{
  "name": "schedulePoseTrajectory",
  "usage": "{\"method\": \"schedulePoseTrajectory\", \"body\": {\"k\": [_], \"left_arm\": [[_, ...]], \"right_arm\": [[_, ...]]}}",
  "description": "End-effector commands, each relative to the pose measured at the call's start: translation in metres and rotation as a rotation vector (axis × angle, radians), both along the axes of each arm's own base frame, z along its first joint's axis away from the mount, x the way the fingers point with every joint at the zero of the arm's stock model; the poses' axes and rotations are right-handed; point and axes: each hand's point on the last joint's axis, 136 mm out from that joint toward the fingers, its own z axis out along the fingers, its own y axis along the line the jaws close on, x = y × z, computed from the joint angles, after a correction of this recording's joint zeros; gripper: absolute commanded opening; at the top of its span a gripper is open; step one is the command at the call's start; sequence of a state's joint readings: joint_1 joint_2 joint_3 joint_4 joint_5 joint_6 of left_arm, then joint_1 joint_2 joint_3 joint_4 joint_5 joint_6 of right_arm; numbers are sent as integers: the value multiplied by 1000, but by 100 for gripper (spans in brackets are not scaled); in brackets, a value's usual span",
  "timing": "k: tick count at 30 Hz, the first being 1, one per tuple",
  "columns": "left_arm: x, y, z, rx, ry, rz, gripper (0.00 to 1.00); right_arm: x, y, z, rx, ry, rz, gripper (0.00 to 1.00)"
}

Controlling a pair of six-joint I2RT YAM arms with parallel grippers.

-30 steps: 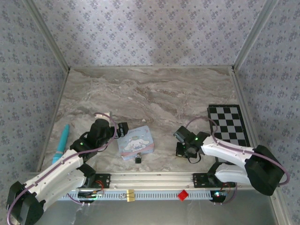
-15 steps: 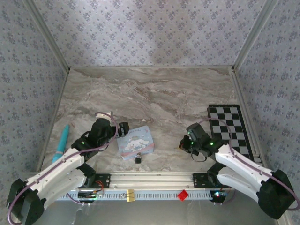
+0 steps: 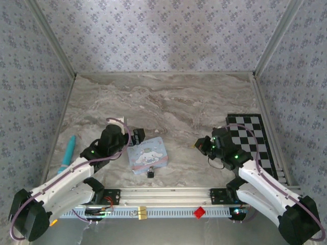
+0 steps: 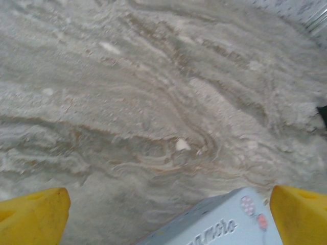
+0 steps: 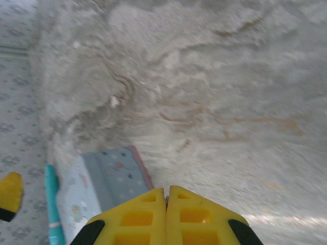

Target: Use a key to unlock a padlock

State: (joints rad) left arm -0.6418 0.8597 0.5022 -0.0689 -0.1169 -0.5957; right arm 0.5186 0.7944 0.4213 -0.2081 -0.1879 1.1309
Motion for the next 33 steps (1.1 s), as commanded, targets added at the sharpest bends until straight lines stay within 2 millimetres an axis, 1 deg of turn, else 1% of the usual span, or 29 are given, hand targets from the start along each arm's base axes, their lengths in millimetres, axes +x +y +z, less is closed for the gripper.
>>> {"method": "schedulePoseTrajectory", "body": {"k": [1,6,9,13,17,21,26,29,33], "left_arm": [[8,-19,41,-108,-107,-54,100],[10,-42,64,-233,-164,-132,100],[9,-62,83,-315,-199,-211,100],[-4,-93,109,-348,-283,-333,99],[-15,-122,123,-344,-335,-425,94],[-14,-132,129,-382,-336,-439,93],[-11,-140,127,-455,-319,-444,91],[-13,-144,129,-495,-318,-462,89],[-16,-146,129,-501,-321,-480,89]], "right_arm": [[19,11,31,125,-91,-35,0],[34,18,51,221,-153,-71,0],[43,20,65,277,-181,-109,0],[55,21,82,380,-196,-200,0],[64,26,95,443,-206,-261,0],[68,35,106,481,-224,-251,0],[70,45,126,540,-279,-214,0],[70,51,137,574,-309,-181,0],[72,60,147,606,-330,-137,0]]}}
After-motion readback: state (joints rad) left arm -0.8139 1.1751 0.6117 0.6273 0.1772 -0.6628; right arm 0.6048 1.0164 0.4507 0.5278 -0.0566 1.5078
